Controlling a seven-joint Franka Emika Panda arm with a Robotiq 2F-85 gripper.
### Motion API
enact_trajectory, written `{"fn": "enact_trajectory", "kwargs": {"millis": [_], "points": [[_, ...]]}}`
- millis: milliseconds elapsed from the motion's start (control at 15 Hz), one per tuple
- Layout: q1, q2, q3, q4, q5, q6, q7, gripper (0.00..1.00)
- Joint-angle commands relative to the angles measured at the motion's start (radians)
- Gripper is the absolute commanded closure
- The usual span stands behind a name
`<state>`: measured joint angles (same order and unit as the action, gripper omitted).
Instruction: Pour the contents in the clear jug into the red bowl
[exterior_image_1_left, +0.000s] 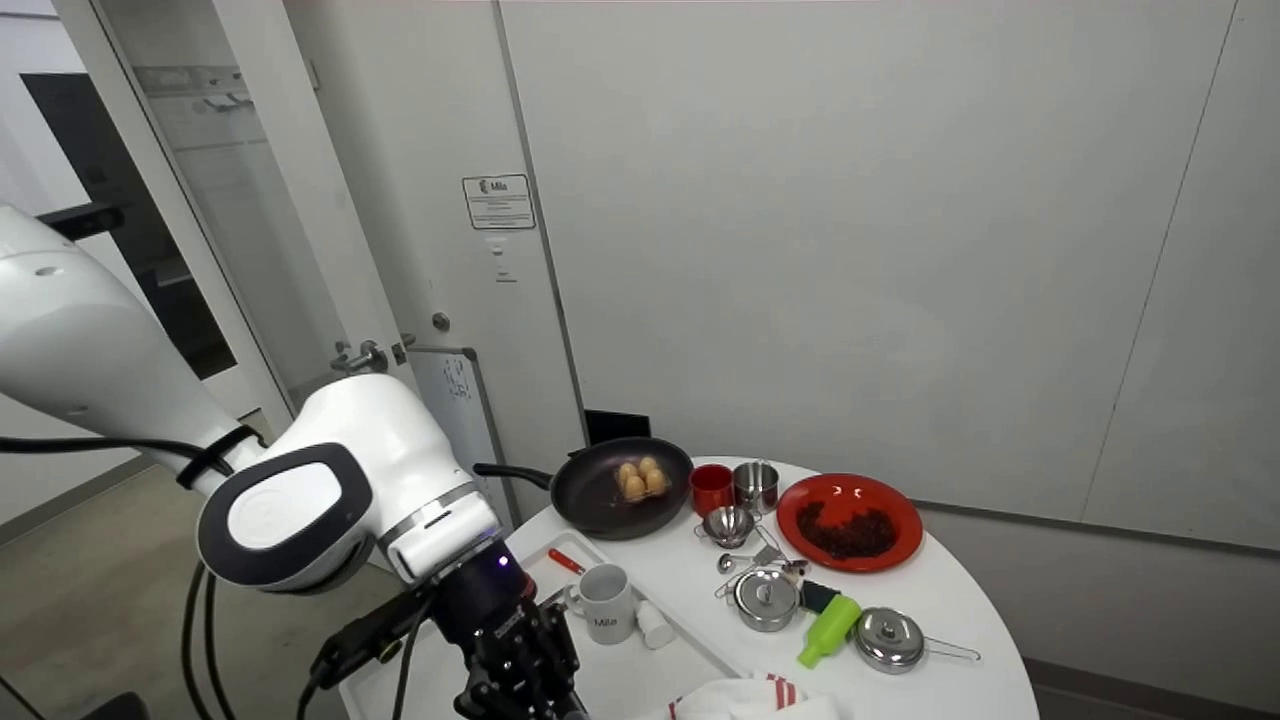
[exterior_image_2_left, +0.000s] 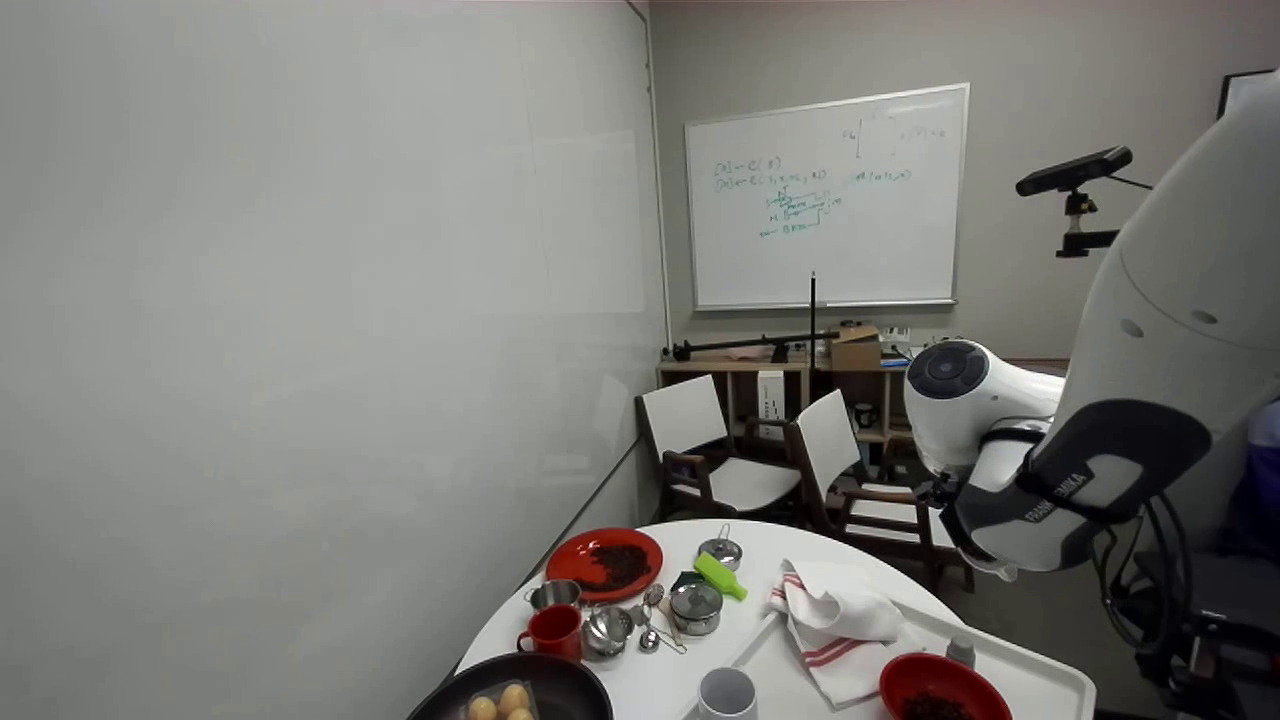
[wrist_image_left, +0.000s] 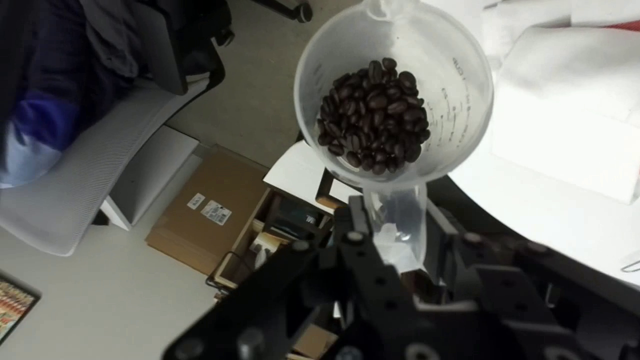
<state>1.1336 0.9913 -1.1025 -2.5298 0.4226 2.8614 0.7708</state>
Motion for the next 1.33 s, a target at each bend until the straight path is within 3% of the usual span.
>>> {"fn": "enact_trajectory", "kwargs": {"millis": [0,67,133,200,267,333,1267], "points": [[0.074,0.130,-0.034,0.021,-0.057,-0.095,0.152,0.92],[0.074,0.128,-0.030,0.025,-0.075,-0.107,0.161,0.93],[0.032,0.060,-0.010,0.009,-0.077,-0.052,0.127,0.92],[0.037,0.070,-0.007,0.009,-0.084,-0.056,0.139,0.73],[0.036,0.070,-0.004,0.009,-0.085,-0.055,0.139,0.73],[0.035,0.069,-0.004,0.009,-0.086,-0.055,0.139,0.93],[-0.168,-0.276,0.085,0.013,-0.147,-0.013,-0.039,0.92]]}}
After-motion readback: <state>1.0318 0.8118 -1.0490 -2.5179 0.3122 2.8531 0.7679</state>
